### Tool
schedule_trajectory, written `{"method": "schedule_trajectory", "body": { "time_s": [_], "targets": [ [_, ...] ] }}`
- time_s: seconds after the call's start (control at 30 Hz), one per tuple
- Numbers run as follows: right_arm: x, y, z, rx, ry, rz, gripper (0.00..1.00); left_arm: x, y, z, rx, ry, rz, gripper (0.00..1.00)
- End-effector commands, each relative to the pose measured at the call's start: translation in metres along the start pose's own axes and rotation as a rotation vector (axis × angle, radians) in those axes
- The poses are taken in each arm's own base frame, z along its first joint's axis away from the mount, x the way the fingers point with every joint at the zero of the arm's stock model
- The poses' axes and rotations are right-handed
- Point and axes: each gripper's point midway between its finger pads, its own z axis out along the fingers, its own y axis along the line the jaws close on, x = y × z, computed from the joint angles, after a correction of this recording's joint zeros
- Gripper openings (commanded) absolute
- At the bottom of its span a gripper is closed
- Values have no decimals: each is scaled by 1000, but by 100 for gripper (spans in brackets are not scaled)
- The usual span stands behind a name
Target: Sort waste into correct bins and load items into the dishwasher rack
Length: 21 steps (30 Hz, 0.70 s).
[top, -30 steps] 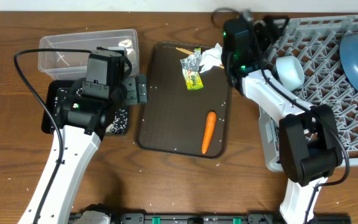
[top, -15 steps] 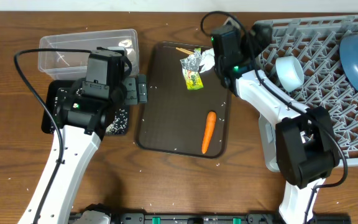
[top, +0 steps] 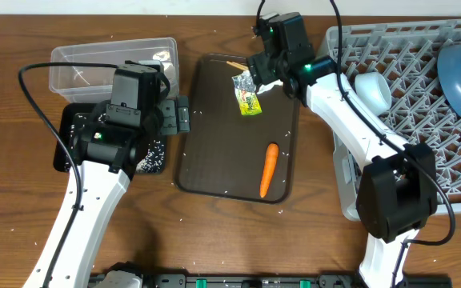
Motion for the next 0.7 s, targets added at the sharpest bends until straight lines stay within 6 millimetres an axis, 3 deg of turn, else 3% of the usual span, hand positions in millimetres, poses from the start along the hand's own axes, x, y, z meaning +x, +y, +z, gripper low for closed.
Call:
{"method": "schedule_trajectory", "body": {
  "time_s": [0.0, 0.17, 0.4, 0.5, 0.67],
  "targets": [
    [15, 23, 2, -108, 61, 57, 89, -6, 1, -2, -4, -12, -6, 98],
    [31, 32, 0, -163, 129, 63, 98, -6, 1, -2, -4, -12, -6, 98],
    [37, 53, -3, -241, 152, 57, 96, -6, 1, -2, -4, -12, -6, 98],
    [65, 63, -5, -250, 262, 51, 93, -6, 1, -2, -4, -12, -5, 98],
    [132, 78, -15, -241, 510, 101, 87, -6, 1, -2, -4, -13, -6, 98]
  ]
}}
